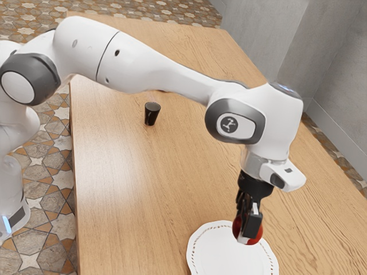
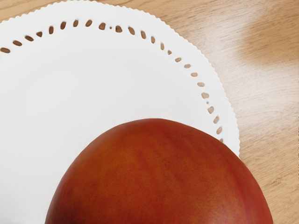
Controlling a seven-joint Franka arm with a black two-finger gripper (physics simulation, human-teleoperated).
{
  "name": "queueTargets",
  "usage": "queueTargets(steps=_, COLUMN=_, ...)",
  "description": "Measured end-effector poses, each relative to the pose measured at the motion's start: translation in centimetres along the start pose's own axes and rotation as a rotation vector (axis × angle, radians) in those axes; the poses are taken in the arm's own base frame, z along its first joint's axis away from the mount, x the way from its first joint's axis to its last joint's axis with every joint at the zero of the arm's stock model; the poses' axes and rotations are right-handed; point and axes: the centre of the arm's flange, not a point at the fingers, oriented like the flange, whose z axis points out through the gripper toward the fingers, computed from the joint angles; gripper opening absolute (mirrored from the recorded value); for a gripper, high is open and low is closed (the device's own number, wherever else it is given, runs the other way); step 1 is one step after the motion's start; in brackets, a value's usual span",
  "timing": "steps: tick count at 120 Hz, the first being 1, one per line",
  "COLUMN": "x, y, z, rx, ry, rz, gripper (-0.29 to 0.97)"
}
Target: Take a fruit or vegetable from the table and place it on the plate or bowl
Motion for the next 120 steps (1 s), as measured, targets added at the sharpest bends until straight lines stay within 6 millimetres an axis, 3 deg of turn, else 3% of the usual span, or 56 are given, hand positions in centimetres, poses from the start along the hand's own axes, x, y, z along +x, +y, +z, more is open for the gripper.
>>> queueTargets(steps=19, x=-1.1, y=-0.6, z=1.5, rx=-0.018, ry=-0.04, rz=-0.045, gripper=0.31)
queueTargets(steps=39, x=-1.7, y=-1.6, z=1.7, rx=-0.028, ry=-0.036, rz=-0.082, gripper=0.32)
queueTargets(steps=58, x=-1.7, y=-1.9, z=1.8, rx=-0.033, ry=-0.042, rz=-0.097, gripper=0.56)
queueTargets(steps=81, x=-1.5, y=-2.5, z=2.0, rx=-0.033, ry=-0.048, rz=-0.113, gripper=0.65)
queueTargets(steps=90, x=-1.2, y=-2.9, z=0.6, rx=-0.039, ry=-0.024, rz=-0.12, gripper=0.66)
queueTargets(steps=98, x=0.1, y=-5.6, z=-2.9, rx=-0.046, ry=0.047, rz=-0.161, gripper=0.67)
queueTargets(steps=110, x=1.3, y=-12.5, z=-8.8, rx=-0.03, ry=0.168, rz=-0.29, gripper=0.67)
queueTargets(steps=120, x=1.7, y=-17.3, z=-11.2, rx=-0.046, ry=0.216, rz=-0.375, gripper=0.68)
